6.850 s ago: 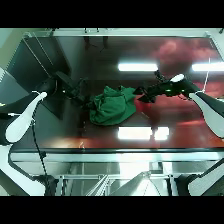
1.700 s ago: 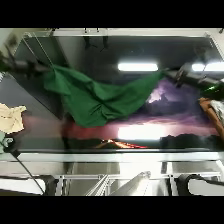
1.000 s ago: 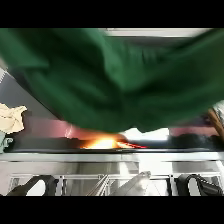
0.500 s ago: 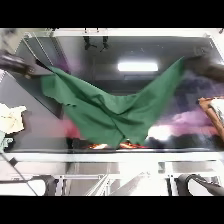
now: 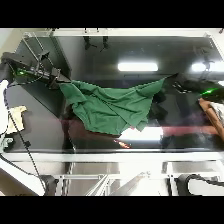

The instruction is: Fold the shirts.

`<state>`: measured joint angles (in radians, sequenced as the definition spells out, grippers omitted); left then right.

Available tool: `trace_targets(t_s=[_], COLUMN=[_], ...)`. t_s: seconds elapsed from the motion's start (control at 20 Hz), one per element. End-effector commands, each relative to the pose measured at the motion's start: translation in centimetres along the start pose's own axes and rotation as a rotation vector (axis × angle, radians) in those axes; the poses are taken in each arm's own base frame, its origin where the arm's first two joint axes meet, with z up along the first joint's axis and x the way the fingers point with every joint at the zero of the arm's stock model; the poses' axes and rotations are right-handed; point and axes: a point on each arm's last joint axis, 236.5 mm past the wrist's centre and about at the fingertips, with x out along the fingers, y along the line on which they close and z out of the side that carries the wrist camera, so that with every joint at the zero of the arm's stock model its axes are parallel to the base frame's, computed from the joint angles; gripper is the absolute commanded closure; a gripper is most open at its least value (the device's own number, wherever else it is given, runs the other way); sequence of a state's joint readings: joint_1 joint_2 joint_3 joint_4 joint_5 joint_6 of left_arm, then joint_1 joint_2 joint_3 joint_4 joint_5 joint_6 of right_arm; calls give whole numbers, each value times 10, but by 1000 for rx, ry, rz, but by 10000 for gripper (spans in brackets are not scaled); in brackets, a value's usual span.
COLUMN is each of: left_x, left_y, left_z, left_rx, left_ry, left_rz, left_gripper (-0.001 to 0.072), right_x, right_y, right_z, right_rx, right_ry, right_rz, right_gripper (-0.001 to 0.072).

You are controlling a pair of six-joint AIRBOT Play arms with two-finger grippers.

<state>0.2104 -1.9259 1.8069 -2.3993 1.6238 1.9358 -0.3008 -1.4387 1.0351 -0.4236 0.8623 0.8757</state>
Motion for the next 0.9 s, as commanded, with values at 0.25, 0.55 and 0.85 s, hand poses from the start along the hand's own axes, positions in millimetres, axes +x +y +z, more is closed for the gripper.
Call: trace_targets(t_s=[0.25,0.55,0.85], left_x=[-21,7,8], left_y=[64,77,96], left_z=[-60,-45,-16], left_rx=[-196,-206,-217], left_ry=[46,-86,-149], left_rz=[146,75,110], left_gripper=[-5,-3,-3], right_x=[-48,2,18], right_y=[-55,42,66], right_z=[-115,-227,-235], right_rx=[279,287,288], right_ry=[277,465,455], right_rz=[-204,56,79], right_gripper=[55,57,61])
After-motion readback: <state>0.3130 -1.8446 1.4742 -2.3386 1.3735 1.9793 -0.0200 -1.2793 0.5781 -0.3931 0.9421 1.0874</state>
